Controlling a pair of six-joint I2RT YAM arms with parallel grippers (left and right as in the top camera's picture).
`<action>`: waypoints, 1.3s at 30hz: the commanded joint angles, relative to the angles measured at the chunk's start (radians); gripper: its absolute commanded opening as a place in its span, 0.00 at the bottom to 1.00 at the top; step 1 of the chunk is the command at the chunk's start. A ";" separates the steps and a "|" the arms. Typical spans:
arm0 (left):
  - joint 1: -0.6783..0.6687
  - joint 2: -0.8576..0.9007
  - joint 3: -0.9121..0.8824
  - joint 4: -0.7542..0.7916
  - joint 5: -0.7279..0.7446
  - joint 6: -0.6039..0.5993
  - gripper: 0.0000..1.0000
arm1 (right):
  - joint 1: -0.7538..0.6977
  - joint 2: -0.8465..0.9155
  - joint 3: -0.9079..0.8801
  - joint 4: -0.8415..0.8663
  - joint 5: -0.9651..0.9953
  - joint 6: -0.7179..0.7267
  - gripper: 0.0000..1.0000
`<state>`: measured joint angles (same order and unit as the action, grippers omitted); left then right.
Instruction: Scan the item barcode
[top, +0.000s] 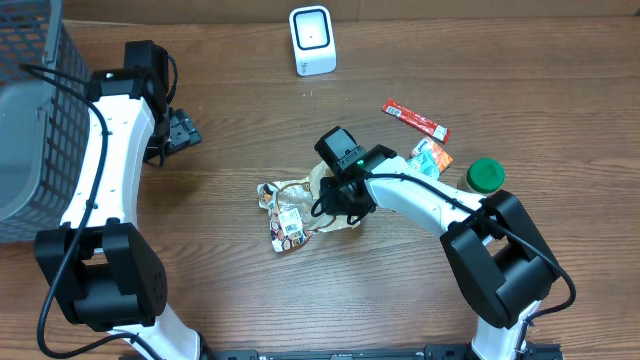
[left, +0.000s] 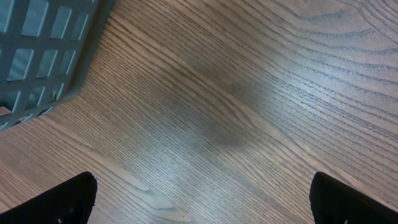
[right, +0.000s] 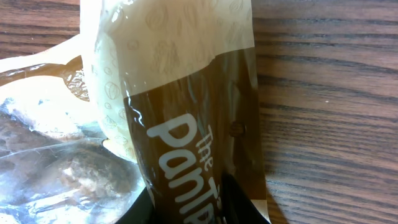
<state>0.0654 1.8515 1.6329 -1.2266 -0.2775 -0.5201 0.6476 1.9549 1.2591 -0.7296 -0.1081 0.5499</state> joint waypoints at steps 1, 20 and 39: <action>-0.007 -0.008 0.016 0.001 -0.010 0.000 1.00 | -0.005 0.003 -0.002 -0.008 -0.006 -0.002 0.04; -0.007 -0.008 0.016 0.001 -0.011 0.000 1.00 | -0.005 0.002 -0.001 -0.036 -0.040 0.000 0.04; -0.007 -0.008 0.016 0.001 -0.010 0.000 1.00 | -0.031 -0.450 0.062 -0.211 0.080 -0.088 0.04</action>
<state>0.0654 1.8515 1.6329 -1.2266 -0.2775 -0.5201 0.6193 1.5845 1.2911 -0.9424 -0.1219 0.4934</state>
